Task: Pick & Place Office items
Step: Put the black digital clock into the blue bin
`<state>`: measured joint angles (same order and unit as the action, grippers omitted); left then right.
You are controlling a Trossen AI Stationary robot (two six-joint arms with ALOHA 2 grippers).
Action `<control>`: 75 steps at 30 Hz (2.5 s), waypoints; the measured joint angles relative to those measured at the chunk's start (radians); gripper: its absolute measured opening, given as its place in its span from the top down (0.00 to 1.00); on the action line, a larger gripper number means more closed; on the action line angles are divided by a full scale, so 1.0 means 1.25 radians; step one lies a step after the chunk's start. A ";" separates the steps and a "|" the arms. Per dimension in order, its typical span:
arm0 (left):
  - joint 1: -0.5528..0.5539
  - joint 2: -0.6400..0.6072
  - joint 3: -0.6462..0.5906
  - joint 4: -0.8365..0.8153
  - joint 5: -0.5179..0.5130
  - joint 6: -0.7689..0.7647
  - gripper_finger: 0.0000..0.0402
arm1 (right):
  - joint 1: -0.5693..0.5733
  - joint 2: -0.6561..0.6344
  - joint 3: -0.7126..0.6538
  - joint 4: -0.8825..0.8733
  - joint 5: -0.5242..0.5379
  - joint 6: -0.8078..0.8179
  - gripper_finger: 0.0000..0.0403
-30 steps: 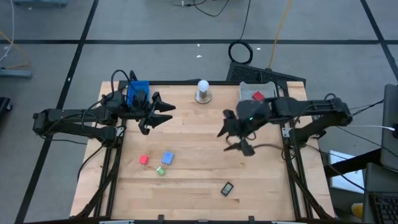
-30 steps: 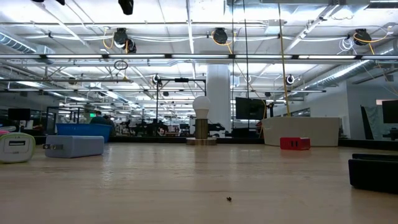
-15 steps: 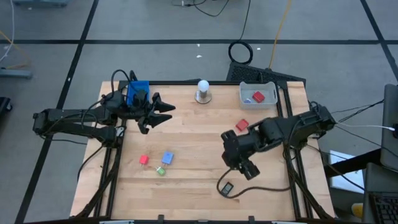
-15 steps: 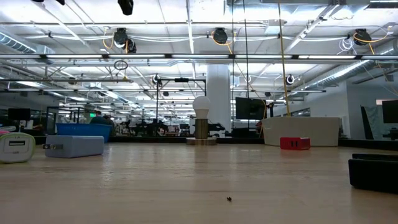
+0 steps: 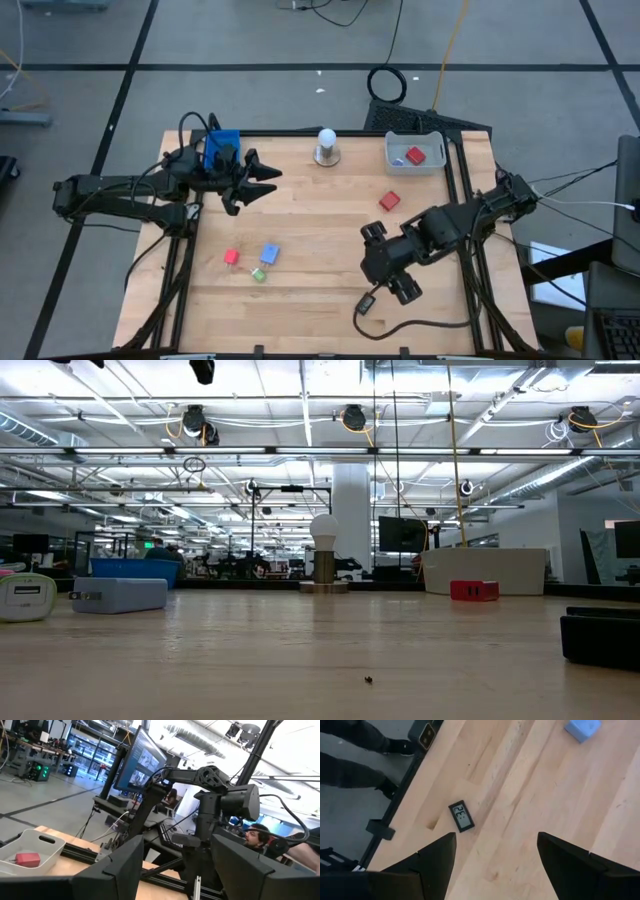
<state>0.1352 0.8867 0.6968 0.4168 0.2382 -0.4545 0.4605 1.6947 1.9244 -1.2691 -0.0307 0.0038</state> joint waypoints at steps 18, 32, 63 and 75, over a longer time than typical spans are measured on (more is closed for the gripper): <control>0.000 0.000 0.000 -0.001 0.000 -0.001 0.43 | 0.016 0.176 -0.001 -0.044 -0.021 -0.032 0.33; 0.000 0.000 0.000 -0.002 0.000 -0.004 0.43 | 0.028 0.229 -0.001 0.061 -0.014 0.029 0.26; 0.000 0.000 0.000 -0.044 -0.023 0.000 0.43 | 0.090 0.231 -0.337 0.364 0.024 -0.273 0.13; 0.000 0.000 0.000 -0.046 -0.023 0.000 0.43 | 0.100 0.231 -0.342 0.444 0.022 -0.274 0.13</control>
<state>0.1352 0.8867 0.6968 0.3595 0.2096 -0.4539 0.5854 1.9835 1.4967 -0.7136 -0.0036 -0.3384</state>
